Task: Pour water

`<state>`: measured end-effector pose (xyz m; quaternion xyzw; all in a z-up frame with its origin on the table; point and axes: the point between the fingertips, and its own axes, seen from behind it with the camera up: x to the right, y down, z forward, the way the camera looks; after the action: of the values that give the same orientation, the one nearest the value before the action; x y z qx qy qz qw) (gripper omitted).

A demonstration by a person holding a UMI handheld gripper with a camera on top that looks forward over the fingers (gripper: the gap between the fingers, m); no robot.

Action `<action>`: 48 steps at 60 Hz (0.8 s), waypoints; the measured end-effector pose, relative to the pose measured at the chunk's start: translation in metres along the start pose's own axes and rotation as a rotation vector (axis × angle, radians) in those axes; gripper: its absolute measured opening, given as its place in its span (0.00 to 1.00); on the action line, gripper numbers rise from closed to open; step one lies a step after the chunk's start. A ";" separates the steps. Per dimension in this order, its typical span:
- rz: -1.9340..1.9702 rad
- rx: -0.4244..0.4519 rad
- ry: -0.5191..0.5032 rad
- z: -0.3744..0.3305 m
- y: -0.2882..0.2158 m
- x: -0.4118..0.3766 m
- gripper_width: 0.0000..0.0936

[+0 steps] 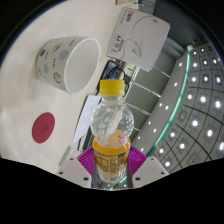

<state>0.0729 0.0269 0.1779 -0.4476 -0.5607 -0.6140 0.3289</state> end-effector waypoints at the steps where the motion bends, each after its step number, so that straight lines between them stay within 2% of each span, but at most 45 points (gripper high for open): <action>1: 0.012 0.003 -0.006 -0.001 0.000 0.000 0.43; 9: 0.233 0.037 -0.071 -0.010 -0.002 0.002 0.43; 24: 0.897 0.148 -0.229 -0.032 -0.005 0.023 0.43; 40: 1.568 0.244 -0.564 -0.023 -0.041 -0.018 0.43; 48: 1.702 0.230 -0.658 -0.004 -0.059 -0.062 0.44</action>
<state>0.0425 0.0258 0.0974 -0.8259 -0.1653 0.0530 0.5364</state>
